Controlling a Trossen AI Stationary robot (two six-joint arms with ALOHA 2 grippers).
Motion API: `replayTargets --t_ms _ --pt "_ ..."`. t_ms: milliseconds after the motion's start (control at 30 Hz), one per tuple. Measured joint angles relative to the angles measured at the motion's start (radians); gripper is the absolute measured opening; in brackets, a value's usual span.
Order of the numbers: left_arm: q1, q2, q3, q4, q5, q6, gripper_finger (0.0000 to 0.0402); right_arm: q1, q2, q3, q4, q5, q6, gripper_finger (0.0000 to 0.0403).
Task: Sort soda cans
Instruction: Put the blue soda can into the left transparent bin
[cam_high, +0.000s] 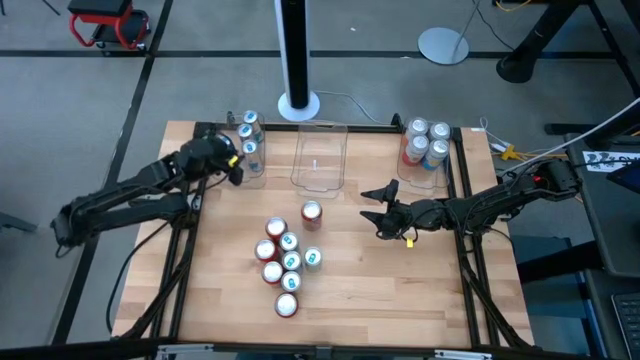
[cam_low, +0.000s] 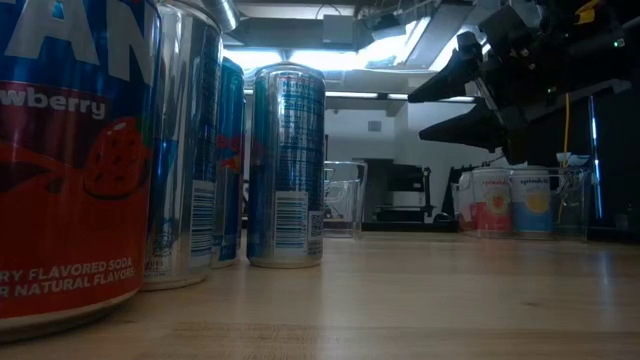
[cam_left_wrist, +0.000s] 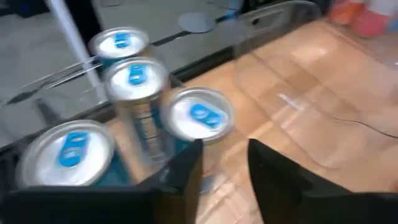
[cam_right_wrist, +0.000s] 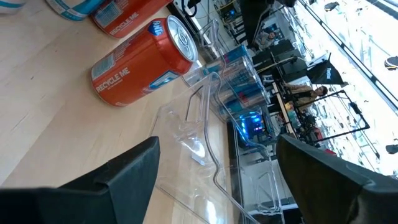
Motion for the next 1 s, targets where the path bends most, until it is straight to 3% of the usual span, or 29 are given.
replayTargets --t_ms 233,433,567,767,1000 --pt "-0.214 0.0 0.0 0.157 0.227 0.102 0.0037 0.0 0.0 0.0 0.0 0.0 0.0 0.0321" --pt "-0.414 0.033 0.0 0.301 0.326 0.131 0.0039 0.0 0.0 0.0 0.0 0.0 0.0 0.0321" --pt "-0.507 0.088 0.0 0.393 0.326 0.147 0.009 0.0 0.0 0.0 0.002 0.0 0.0 0.0321" --pt "-0.583 0.199 0.022 0.536 0.325 0.158 0.0206 0.0 0.0 0.0 0.002 -0.001 0.0 0.0321" --pt "-0.661 0.384 0.21 0.482 0.325 0.191 0.0337 0.0 0.0 0.0 0.001 -0.026 -0.001 0.0321"
